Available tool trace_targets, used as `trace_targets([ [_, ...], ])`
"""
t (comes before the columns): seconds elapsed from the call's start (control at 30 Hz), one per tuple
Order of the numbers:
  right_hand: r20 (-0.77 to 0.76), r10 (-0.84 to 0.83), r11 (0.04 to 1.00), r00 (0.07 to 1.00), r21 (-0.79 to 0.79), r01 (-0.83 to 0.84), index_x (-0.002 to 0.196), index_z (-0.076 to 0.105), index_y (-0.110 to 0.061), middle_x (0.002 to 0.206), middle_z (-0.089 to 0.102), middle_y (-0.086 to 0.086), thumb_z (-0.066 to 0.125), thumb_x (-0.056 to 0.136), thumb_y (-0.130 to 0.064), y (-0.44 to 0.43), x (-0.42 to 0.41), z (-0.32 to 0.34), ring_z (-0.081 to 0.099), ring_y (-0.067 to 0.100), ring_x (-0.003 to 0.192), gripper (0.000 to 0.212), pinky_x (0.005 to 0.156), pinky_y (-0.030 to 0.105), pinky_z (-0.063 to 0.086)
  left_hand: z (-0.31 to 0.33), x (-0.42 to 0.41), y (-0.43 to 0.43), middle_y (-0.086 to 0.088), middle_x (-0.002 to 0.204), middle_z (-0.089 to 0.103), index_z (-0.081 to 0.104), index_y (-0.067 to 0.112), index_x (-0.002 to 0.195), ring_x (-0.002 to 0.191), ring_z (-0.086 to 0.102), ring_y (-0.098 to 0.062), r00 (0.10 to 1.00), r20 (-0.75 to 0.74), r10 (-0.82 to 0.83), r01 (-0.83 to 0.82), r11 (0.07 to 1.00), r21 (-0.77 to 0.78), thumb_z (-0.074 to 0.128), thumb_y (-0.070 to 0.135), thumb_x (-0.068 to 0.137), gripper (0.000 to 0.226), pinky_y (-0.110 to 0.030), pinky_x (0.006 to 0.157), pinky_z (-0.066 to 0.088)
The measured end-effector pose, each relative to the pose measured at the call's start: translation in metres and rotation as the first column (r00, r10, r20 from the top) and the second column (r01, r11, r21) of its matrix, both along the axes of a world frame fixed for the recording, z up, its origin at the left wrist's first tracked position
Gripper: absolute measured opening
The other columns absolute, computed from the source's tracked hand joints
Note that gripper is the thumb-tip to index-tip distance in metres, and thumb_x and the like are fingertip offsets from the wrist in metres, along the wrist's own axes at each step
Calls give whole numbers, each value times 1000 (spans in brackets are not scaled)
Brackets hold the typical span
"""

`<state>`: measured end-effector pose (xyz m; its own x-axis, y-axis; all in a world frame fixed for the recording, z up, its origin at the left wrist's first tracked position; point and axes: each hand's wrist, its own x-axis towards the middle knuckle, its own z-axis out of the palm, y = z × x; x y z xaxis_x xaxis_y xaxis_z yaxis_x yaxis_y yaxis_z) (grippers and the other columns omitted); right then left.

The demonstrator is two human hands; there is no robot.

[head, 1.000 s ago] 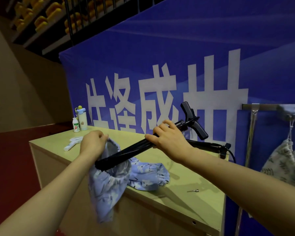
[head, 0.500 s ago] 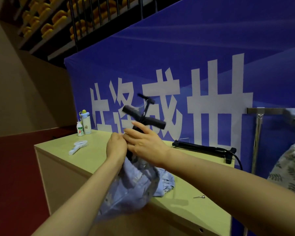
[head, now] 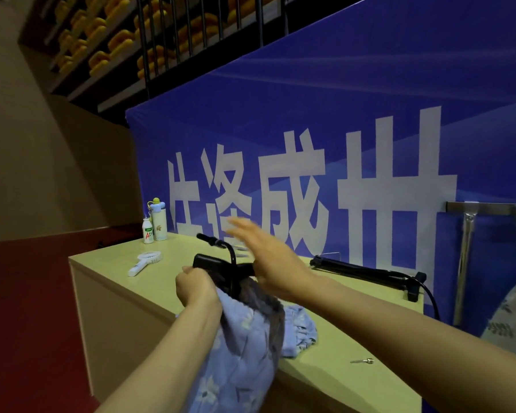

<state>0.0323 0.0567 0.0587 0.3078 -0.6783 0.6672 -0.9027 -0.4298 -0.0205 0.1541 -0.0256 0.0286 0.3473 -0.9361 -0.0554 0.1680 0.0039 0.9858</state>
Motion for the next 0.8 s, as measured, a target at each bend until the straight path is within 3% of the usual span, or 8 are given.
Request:
trace_targets([
  [0.07, 416, -77, 993, 906, -49, 107, 136, 43, -17, 145, 39, -1, 42, 86, 11, -3, -11, -1, 44, 12, 126, 57, 100, 24, 45, -2, -1, 2, -29, 135, 50, 46, -11, 130, 126, 48, -42, 1000, -17, -1, 1, 999, 32, 25, 23, 102, 48, -45, 107, 39],
  [0.13, 641, -196, 980, 742, 112, 162, 124, 51, -11, 126, 52, 6, 38, 91, 5, -7, -31, -9, 53, 17, 108, 39, 88, 27, 49, -1, 1, 1, -28, 135, 50, 47, -12, 129, 126, 48, -41, 999, -40, -2, 4, 999, 52, 25, 23, 102, 49, -45, 108, 38],
  [0.23, 470, -353, 741, 809, 669, -65, 104, 58, -4, 98, 55, 10, 43, 90, 0, -10, -48, -27, 51, 23, 90, 22, 78, 34, 43, 4, 2, 1, -25, 133, 53, 48, -11, 127, 123, 52, -40, 996, -93, -18, 22, 999, 42, 27, 25, 102, 49, -44, 104, 42],
  [0.33, 468, -185, 566, 864, 769, -296, 109, 57, -8, 99, 55, 4, 43, 95, -2, 3, -40, -44, 53, 21, 92, 21, 83, 31, 44, 8, -4, 5, -26, 131, 55, 50, -11, 125, 120, 53, -41, 997, -65, -41, 42, 999, 14, 26, 25, 102, 49, -46, 104, 42],
  [0.43, 632, -133, 643, 764, 641, -419, 118, 53, -13, 105, 57, 1, 44, 96, -5, 10, -28, -47, 57, 22, 99, 25, 93, 35, 47, 13, -9, 8, -28, 130, 54, 49, -12, 124, 119, 53, -42, 998, -55, -25, 25, 1000, -2, 26, 26, 102, 50, -45, 104, 41],
  [0.57, 745, -77, 740, 663, 488, -463, 113, 58, -15, 102, 59, -7, 57, 88, -27, 2, -17, -44, 59, 7, 92, 28, 78, 18, 51, 23, -13, 11, -28, 132, 52, 46, -13, 128, 121, 51, -42, 1000, 19, -23, 24, 999, -39, 24, 25, 104, 49, -43, 102, 40],
  [0.67, 683, -155, 862, 714, 446, -239, 99, 59, -14, 96, 61, -1, 63, 86, -42, -10, -6, -41, 58, 15, 89, 31, 86, 35, 53, 27, -16, 17, -28, 133, 51, 45, -13, 128, 123, 49, -41, 994, 102, -36, 42, 997, -59, 22, 23, 104, 49, -41, 101, 38],
  [0.8, 616, -234, 928, 752, 373, -16, 84, 52, -17, 78, 56, -3, 70, 75, -47, -10, 7, -34, 49, 17, 71, 35, 68, 32, 42, 23, -25, 22, -28, 132, 53, 47, -12, 126, 122, 51, -41, 989, 127, -80, 89, 994, -68, 22, 23, 104, 48, -40, 101, 39],
])
